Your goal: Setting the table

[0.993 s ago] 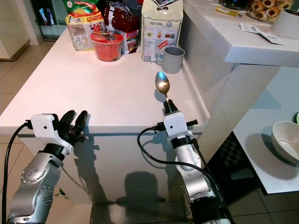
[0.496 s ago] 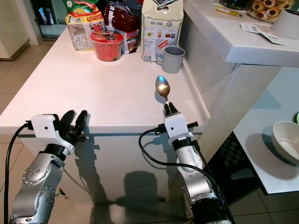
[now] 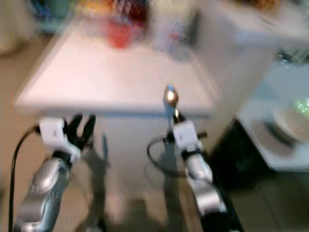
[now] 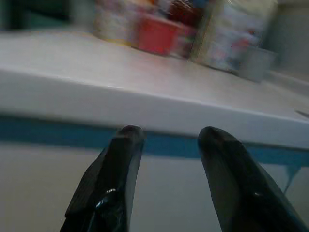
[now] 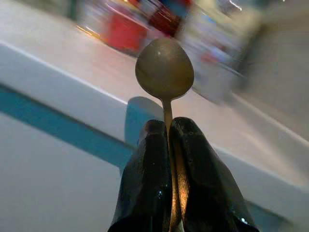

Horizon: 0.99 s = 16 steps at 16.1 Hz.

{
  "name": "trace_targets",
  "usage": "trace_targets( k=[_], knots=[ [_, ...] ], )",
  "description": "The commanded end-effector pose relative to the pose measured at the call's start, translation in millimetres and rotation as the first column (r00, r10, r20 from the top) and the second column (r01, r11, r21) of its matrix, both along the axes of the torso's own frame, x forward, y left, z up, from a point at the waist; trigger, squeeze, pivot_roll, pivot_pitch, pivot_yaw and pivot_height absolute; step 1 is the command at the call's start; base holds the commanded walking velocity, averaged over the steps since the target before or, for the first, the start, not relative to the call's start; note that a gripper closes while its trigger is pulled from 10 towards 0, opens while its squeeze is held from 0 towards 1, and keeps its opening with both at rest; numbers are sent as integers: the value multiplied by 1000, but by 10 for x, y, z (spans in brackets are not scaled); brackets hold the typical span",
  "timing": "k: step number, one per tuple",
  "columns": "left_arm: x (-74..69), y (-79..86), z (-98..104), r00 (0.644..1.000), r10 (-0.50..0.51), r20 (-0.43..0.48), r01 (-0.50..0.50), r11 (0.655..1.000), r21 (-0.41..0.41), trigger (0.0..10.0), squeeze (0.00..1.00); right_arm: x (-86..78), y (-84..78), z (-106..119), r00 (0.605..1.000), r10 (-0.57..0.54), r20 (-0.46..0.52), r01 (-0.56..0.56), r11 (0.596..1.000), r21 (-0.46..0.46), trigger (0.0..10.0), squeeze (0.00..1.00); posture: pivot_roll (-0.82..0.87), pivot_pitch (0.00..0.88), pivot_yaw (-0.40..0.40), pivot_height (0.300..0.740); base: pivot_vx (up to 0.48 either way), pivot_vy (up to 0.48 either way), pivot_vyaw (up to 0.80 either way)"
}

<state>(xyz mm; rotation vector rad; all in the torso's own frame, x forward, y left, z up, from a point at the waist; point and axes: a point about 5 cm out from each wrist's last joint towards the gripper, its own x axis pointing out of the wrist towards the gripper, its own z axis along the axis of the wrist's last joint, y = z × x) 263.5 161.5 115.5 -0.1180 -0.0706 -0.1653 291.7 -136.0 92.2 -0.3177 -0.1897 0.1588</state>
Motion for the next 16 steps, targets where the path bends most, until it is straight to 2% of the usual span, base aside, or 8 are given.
trace_targets(
  k=[1, 4, 11, 16],
  knots=[
    [-20, -15, -40, 1000, -2, -19, 3, 1000, 24, 10000, 0, 12, 18, 32, 1000, 8, 8, -8, 1000, 7, 0, 0, 113, 0, -68, 740, 0, 0, 0],
    [-18, -27, -37, 1000, -10, -15, 11, 999, 52, 10000, 0, 6, 20, 22, 1000, 7, 5, -7, 1000, 5, 0, 0, 111, 0, -65, 740, 0, 0, 0],
    [4, -76, -1, 997, -73, -6, 73, 996, 42, 10000, 0, 17, 29, 1, 1000, -1, -3, 1, 1000, 4, 0, 0, 112, 0, -54, 740, 0, -480, 0],
    [36, -79, -4, 997, -78, -28, 79, 995, 56, 10000, 0, 28, 40, 2, 1000, -4, -2, 4, 1000, 4, 0, 0, 113, 0, -48, 740, 0, -475, 0]
  ],
)
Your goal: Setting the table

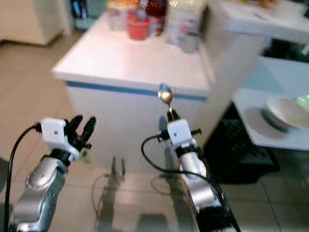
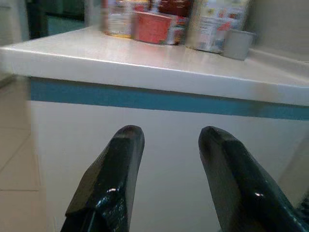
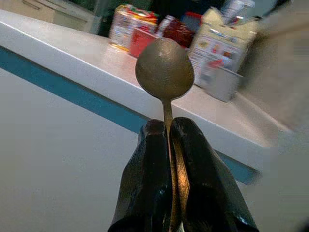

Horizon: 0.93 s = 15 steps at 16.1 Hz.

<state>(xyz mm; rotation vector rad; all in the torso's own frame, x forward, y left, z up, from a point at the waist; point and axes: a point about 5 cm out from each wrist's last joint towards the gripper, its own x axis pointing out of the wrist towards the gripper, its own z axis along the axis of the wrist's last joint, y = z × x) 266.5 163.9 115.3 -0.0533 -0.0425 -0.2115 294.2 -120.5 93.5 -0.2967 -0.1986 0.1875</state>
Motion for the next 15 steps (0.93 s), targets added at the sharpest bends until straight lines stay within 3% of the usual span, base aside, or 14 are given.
trace_targets(
  k=[1, 15],
  knots=[
    [9, -101, -6, 999, -31, -11, 31, 999, -7, 10000, 0, 4, -111, -12, 999, -35, -4, 35, 999, -13, 0, 0, 113, 0, -46, 740, 0, -454, 0],
    [9, -101, -6, 999, -31, -11, 31, 999, -7, 10000, 0, 4, -111, -12, 999, -35, -4, 35, 999, -13, 0, 0, 113, 0, -46, 740, 0, -454, 0]
  ],
)
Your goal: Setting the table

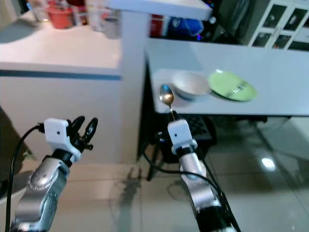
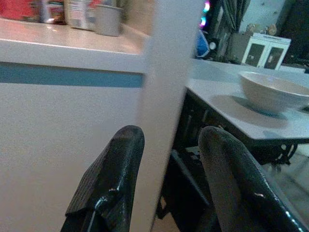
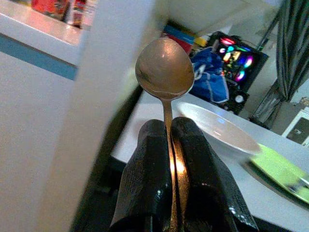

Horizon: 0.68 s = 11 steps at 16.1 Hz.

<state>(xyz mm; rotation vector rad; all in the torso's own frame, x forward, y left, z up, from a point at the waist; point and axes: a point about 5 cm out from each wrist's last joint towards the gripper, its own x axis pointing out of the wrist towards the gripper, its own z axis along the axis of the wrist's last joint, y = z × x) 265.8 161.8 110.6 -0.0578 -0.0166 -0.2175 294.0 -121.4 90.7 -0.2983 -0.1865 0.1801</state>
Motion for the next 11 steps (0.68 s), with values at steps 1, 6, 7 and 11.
trace_targets(
  k=[1, 6, 7, 11],
  knots=[
    [15, -80, 41, 1000, -25, 15, 25, 1000, -5, 10000, 0, 6, -102, 16, 1000, -26, 6, 26, 1000, -11, 0, 0, 113, 0, -46, 740, 0, -454, 0],
    [102, -138, 21, 999, -39, -10, 40, 995, 86, 10000, 0, -21, -77, -41, 999, -39, 0, 39, 999, -14, 0, 0, 95, 0, -17, 740, 362, -90, 0],
    [102, -141, 23, 999, -41, -8, 41, 995, 87, 10000, 0, -22, -77, -42, 999, -38, 0, 38, 999, -14, 0, 0, 95, 0, -17, 740, 461, 0, 0],
    [101, -200, 49, 998, -67, 16, 66, 994, 92, 10000, 0, -10, -96, -32, 999, -41, 17, 41, 999, -23, 0, 0, 96, 0, -16, 740, 456, 0, 0]
  ],
)
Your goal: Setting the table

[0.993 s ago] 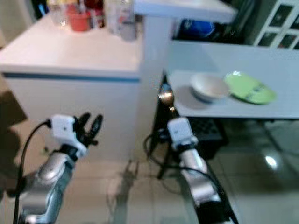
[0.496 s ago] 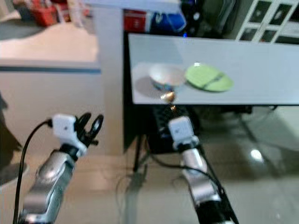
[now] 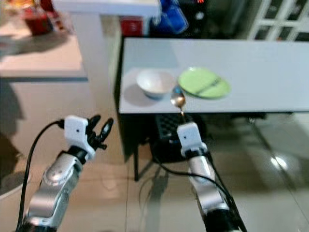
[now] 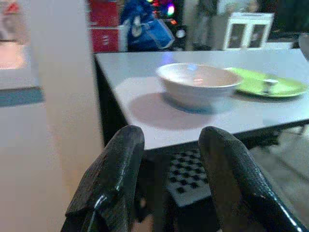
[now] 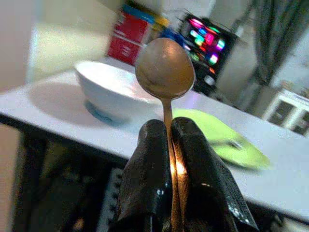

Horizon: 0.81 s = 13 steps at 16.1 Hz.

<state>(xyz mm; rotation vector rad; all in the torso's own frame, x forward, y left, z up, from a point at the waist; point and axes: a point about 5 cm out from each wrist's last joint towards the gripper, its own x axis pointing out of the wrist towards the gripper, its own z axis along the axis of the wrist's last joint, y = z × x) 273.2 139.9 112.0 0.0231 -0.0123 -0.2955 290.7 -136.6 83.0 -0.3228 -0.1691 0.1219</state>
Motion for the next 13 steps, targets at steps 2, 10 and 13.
trace_targets(
  k=[2, 10, 13],
  knots=[
    [37, 5, 37, 1000, 7, 18, -8, 1000, 20, 10000, 0, 28, 52, 46, 999, 21, 25, -20, 1000, -8, 0, 0, 96, 0, -17, 740, 458, 0, 0],
    [13, 8, 52, 998, 33, 61, -36, 999, 40, 10000, 0, 33, 67, 52, 999, 40, 23, -40, 999, -19, 10000, 0, 99, 0, -28, 740, 134, -145, 0],
    [22, 35, 30, 997, 53, 53, -55, 998, 28, 10000, 0, 31, 58, 50, 999, 42, 20, -42, 999, -24, 10000, 0, 98, 0, -28, 740, 0, 0, 0]
  ],
)
